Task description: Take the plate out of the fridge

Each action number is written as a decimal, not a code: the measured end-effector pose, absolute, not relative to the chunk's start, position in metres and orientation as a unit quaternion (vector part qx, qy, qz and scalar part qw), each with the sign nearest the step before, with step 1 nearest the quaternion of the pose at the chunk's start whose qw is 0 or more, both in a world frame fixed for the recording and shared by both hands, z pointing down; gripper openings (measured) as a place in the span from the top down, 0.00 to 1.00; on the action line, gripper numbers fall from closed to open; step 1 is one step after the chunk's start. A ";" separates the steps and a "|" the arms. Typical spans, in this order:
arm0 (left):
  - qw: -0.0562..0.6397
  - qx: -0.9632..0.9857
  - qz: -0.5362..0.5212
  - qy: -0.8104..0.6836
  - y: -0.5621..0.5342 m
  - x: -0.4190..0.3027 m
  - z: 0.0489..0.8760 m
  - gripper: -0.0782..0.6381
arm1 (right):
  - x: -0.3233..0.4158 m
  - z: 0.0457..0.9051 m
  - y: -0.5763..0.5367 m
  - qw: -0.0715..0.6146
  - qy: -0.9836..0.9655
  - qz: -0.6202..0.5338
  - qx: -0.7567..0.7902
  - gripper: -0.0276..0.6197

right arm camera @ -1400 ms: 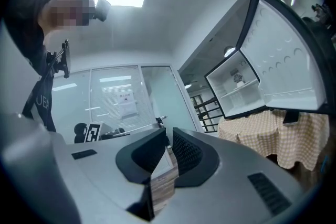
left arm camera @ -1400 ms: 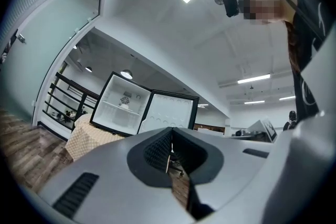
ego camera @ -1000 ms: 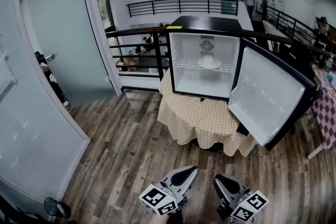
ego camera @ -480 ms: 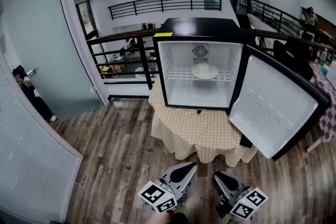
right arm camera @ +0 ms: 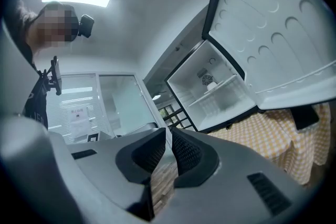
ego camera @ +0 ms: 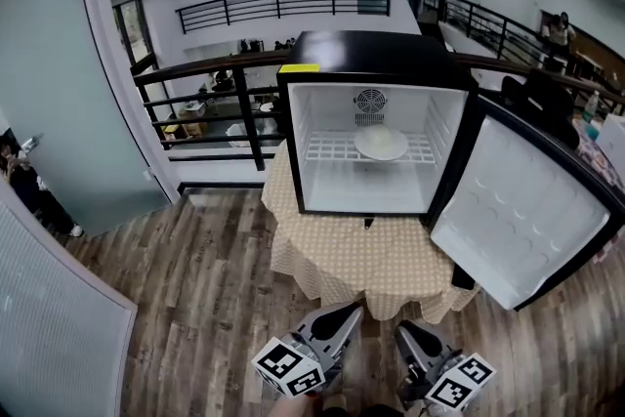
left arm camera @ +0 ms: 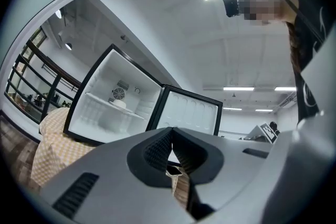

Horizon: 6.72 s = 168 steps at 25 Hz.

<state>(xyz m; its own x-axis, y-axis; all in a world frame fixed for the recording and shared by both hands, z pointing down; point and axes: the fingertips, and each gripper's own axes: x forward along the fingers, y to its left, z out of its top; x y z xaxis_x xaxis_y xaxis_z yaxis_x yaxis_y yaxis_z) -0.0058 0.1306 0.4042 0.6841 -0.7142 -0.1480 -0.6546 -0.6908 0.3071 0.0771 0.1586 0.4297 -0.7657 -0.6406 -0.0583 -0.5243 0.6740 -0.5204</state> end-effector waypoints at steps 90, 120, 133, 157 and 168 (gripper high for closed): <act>0.137 0.937 -0.112 -0.301 -0.215 -0.045 0.400 0.88 | 0.047 0.434 -0.273 0.302 0.608 -0.598 -0.426 0.82; 0.132 0.939 -0.113 -0.295 -0.217 -0.039 0.396 0.88 | 0.041 0.424 -0.240 0.323 0.602 -0.609 -0.403 0.88; 0.128 0.939 -0.124 -0.294 -0.218 -0.044 0.393 0.88 | 0.047 0.425 -0.244 0.324 0.624 -0.581 -0.410 0.88; 0.136 0.937 -0.122 -0.296 -0.220 -0.054 0.398 0.88 | 0.046 0.425 -0.247 0.344 0.627 -0.572 -0.401 0.88; 0.141 0.937 -0.121 -0.296 -0.218 -0.061 0.399 0.88 | 0.044 0.432 -0.260 0.352 0.611 -0.585 -0.401 0.88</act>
